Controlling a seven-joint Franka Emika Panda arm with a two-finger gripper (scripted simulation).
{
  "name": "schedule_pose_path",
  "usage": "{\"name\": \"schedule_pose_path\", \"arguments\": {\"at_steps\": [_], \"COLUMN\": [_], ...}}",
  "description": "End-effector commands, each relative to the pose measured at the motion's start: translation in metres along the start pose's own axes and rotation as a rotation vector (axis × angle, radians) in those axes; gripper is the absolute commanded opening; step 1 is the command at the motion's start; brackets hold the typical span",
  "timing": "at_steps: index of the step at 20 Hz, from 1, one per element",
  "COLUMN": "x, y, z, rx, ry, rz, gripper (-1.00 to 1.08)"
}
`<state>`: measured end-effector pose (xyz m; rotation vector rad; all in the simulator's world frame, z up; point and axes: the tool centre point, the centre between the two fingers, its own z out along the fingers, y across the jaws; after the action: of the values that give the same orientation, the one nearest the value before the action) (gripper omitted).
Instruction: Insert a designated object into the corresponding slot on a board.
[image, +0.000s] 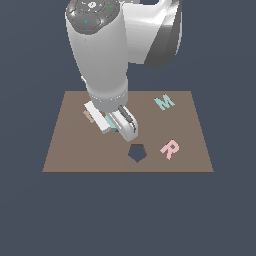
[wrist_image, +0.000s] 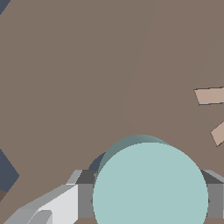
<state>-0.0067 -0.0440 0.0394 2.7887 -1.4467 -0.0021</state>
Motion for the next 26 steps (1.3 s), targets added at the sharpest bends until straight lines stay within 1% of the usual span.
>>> {"name": "schedule_pose_path", "arguments": {"at_steps": [1,8,19,20,26], "x": [-0.005,-0.013,-0.013,-0.013,-0.013], "y": [-0.004,-0.011,-0.011,-0.011,-0.011], "z": [-0.001,-0.001,0.009,0.009,0.009], "rx": [0.000,0.000,0.001,0.001,0.001], "ry": [0.000,0.000,0.000,0.000,0.000], "rz": [0.033,0.079,0.083,0.083,0.083], "gripper": [-1.00,-1.00,-1.00,1.00,1.00]}}
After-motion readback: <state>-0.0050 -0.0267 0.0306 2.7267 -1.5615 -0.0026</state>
